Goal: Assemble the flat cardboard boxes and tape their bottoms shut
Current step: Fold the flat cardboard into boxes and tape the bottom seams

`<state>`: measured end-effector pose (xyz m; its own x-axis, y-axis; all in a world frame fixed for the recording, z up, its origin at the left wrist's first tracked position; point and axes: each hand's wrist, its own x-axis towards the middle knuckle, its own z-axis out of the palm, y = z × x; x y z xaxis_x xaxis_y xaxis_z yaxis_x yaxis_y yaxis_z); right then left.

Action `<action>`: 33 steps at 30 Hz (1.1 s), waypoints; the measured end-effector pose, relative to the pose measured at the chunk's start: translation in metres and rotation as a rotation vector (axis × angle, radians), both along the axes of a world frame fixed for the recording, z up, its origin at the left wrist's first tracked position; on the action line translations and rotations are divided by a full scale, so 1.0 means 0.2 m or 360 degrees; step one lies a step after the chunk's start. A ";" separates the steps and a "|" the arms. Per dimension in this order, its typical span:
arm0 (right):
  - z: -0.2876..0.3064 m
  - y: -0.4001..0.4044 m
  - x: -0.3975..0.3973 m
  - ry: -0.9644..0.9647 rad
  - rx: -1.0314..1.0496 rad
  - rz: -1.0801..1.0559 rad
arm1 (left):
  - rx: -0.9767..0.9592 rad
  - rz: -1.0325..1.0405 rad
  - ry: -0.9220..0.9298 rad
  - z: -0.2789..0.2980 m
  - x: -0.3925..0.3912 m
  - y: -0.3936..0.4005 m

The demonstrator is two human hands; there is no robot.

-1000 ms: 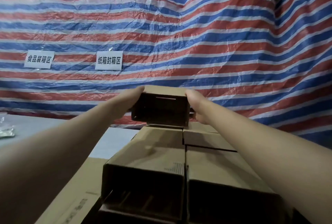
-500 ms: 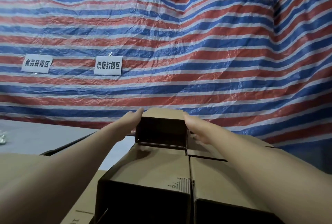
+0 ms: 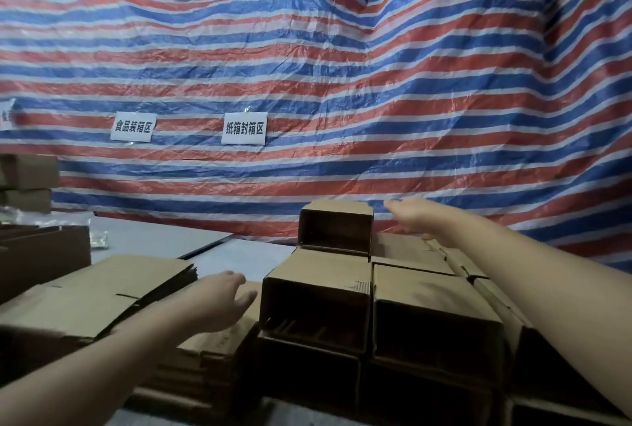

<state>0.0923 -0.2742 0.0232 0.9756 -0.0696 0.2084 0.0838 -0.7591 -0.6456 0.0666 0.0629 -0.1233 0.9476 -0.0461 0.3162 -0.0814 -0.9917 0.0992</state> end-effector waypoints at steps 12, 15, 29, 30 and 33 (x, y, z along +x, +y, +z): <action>-0.09 0.03 -0.48 0.0017 -0.0268 0.0218 | 0.0305 0.0177 0.0238 -0.37 -0.35 -0.01; -0.10 0.01 -0.54 0.0028 -0.0255 0.0238 | 0.0356 0.0183 0.0143 -0.38 -0.37 -0.03; -0.11 -0.03 -0.57 -0.0022 -0.0175 0.0243 | -0.0529 0.0063 -0.1115 0.16 -0.47 -0.07; -0.09 -0.03 -0.58 -0.0032 -0.0164 0.0257 | -0.0568 0.0042 -0.1201 0.22 -0.49 -0.09; -0.01 0.00 -0.60 -0.0126 -0.0087 0.0284 | -0.0550 -0.0121 -0.1433 0.39 -0.58 -0.20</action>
